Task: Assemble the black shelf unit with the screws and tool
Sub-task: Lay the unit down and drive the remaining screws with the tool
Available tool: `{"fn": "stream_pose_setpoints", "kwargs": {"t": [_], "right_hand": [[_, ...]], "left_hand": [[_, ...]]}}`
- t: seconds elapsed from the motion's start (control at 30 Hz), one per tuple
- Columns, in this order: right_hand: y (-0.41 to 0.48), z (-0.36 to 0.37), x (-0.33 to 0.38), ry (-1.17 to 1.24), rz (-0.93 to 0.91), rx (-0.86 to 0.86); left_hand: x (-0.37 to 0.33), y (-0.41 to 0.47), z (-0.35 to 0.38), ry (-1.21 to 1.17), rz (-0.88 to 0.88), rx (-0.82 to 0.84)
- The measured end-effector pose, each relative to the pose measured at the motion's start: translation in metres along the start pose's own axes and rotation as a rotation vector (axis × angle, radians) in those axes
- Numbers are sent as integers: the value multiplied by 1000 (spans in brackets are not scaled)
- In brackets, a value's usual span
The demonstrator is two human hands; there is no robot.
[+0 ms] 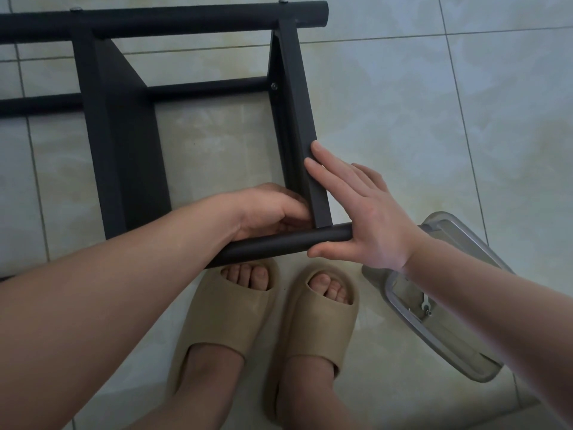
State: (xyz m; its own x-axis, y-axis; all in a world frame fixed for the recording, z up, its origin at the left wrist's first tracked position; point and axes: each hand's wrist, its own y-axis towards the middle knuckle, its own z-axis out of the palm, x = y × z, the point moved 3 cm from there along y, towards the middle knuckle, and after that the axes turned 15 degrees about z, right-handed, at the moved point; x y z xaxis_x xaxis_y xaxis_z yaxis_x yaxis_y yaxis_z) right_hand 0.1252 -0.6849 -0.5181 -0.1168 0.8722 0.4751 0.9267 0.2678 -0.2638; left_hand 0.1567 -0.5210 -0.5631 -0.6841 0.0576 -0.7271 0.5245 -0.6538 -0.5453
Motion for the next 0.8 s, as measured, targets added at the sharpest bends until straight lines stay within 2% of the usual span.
{"fn": "stream_pose_setpoints", "kwargs": {"t": [0.13, 0.57, 0.8], "right_hand": [[0, 0, 0, 4, 0, -1], [0, 0, 0, 4, -8, -11], [0, -1, 1, 7, -1, -3]], "left_hand": [[-2, 0, -1, -10, -1, -42], [-5, -3, 0, -79, -15, -11], [-8, -3, -1, 46, 117, -139]]}}
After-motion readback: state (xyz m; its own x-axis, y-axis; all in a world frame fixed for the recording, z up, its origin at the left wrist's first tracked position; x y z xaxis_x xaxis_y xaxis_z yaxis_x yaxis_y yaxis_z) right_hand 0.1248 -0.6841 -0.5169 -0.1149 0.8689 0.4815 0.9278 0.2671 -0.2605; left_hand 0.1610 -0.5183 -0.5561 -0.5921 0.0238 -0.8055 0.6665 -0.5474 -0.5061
